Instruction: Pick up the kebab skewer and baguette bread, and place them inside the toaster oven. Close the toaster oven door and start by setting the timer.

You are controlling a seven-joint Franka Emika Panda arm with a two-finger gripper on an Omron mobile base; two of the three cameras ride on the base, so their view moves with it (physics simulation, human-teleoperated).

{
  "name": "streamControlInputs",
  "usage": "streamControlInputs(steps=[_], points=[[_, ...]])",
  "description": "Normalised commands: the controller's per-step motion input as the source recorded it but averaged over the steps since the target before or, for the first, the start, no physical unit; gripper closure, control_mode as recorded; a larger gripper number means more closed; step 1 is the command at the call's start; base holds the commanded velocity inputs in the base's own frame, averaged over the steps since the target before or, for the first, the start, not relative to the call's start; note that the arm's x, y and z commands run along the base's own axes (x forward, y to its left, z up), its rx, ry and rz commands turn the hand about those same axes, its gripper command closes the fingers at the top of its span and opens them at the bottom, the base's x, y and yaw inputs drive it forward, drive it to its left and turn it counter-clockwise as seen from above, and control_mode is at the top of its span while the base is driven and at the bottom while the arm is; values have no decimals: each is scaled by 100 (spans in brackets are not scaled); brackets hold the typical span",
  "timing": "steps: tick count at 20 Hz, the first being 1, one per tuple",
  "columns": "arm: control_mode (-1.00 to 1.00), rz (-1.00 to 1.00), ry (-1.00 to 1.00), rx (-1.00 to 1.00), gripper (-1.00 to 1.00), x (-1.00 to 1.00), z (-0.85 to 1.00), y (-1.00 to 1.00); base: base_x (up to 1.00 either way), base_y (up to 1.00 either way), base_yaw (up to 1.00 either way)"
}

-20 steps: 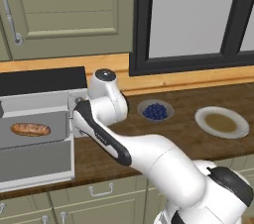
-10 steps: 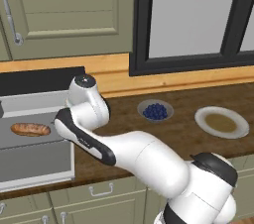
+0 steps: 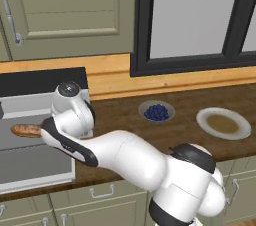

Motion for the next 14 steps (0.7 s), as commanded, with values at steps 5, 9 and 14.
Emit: streamControlInputs(steps=[5, 9, 14], points=[[-100, -20, 0, 0, 100, 15, 0, 40, 0, 0, 0], [-100, -19, 0, 0, 100, 4, 0, 54, 0, 0, 0], [-100, -13, 1, 0, 100, 1, -2, 39, 0, 0, 0]])
